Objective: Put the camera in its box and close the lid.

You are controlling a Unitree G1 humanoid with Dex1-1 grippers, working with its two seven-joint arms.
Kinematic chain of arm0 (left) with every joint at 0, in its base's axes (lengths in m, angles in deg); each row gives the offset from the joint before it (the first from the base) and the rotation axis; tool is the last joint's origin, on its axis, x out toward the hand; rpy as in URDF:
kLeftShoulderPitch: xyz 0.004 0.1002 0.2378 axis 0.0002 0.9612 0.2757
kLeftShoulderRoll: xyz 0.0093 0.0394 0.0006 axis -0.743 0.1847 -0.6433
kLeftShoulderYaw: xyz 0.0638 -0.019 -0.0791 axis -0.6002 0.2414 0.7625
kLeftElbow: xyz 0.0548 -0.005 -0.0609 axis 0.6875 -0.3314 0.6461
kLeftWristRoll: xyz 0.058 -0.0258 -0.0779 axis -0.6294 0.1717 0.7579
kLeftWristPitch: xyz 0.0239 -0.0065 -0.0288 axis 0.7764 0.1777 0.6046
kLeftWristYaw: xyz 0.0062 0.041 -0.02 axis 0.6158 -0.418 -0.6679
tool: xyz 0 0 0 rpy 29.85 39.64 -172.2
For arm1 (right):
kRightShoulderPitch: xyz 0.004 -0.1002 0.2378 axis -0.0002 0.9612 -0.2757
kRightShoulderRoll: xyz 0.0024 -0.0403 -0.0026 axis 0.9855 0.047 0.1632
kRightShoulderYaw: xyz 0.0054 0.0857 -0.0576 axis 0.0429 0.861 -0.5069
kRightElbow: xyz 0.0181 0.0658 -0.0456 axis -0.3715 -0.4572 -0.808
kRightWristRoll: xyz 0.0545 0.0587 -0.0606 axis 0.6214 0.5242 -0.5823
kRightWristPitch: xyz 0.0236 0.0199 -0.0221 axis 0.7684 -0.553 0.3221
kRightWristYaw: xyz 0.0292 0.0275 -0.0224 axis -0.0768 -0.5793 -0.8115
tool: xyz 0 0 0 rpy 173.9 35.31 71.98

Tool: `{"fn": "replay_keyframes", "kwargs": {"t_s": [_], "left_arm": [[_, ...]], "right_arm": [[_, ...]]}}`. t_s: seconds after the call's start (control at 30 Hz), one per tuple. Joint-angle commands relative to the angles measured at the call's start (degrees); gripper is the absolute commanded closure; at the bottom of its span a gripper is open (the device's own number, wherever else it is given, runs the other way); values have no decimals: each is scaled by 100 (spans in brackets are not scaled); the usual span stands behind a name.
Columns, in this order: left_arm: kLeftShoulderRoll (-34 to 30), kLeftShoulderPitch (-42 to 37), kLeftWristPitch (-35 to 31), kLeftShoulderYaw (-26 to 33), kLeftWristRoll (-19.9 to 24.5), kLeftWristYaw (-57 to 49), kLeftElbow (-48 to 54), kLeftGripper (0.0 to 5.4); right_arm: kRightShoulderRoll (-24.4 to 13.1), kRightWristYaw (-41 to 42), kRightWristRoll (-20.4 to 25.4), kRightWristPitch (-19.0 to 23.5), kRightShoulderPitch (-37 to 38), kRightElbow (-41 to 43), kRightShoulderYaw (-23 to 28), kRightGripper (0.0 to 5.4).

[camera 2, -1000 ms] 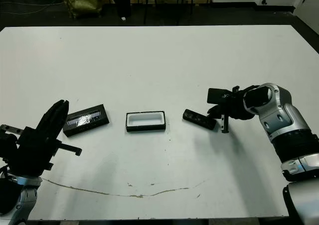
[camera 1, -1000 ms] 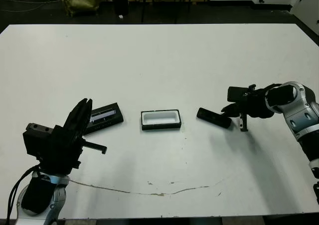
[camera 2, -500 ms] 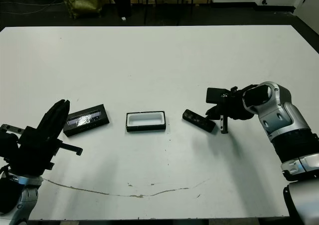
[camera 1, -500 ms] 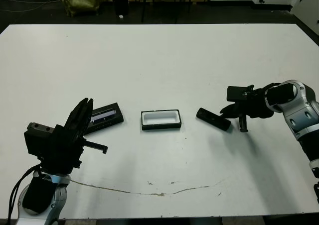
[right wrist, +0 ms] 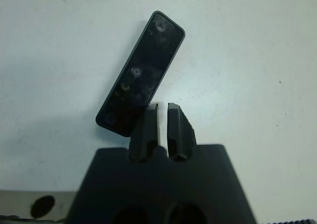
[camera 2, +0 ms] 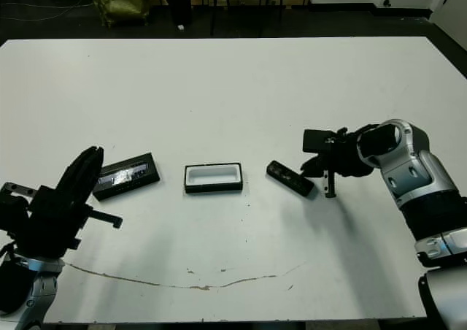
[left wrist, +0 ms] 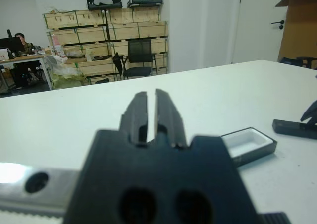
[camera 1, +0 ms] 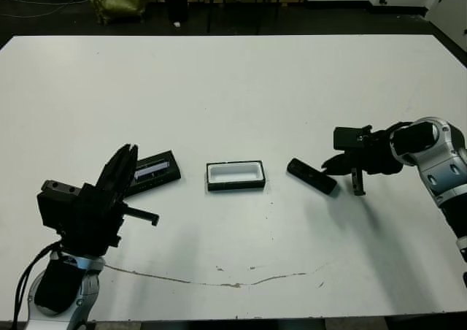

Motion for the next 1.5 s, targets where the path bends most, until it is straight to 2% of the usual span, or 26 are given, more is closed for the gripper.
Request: {"fn": "replay_keyframes", "kwargs": {"t_s": [0.03, 0.23, 0.4, 0.5, 0.63, 0.73, 0.83, 0.93, 1.07, 1.2, 1.3, 1.33, 1.43, 1.5], "left_arm": [[-24, 62, -83, 21, 0, -5, -78, 539], [-34, 48, -63, 20, -10, 2, -106, 539], [-8, 96, -74, -3, 3, -7, -68, 539], [-5, 138, -1, 5, 0, 15, -87, 539], [-11, 206, 6, 25, 16, 23, -64, 539], [4, 239, 38, 22, -7, 7, -71, 539], [-1, 258, 72, 27, -34, 8, -82, 539], [-1, 250, 73, 34, 12, 31, -111, 539], [6, 239, 20, 8, -18, 0, -86, 539], [-4, 243, 61, 8, -45, 3, -88, 539], [-21, 258, 88, 32, -43, 15, -86, 540], [-19, 268, 89, 41, -38, 13, -82, 540], [-19, 291, 16, 55, 10, 14, -47, 540], [-21, 294, 4, 60, 33, 25, -46, 540]], "right_arm": [[-86, 82, 25, -50, 122, -25, -33, 540], [-110, -93, 10, -132, 220, 53, 43, 540], [-194, -1060, -283, -410, 455, 198, 259, 540], [-316, -1433, -361, -432, 514, 310, 435, 540], [-392, -1876, -106, -498, 724, 513, 925, 540], [-328, -2293, 352, -623, 1162, 1052, 1519, 540], [-241, -2375, 1020, -329, 1706, 2119, 2024, 540], [-121, -2365, 1806, 333, 2159, 3119, 2388, 540], [-6, -2260, 2545, 714, 2501, 3505, 2524, 540], [-152, -2387, 2617, 1208, 2790, 3925, 2436, 540], [-294, -2270, 2600, 1356, 2892, 4040, 2341, 520], [-391, -2199, 2563, 1448, 2892, 4063, 2262, 507], [-664, -2030, 2245, 1308, 2868, 4027, 1987, 447], [-746, -1992, 2161, 1477, 2847, 4016, 1862, 401]]}}
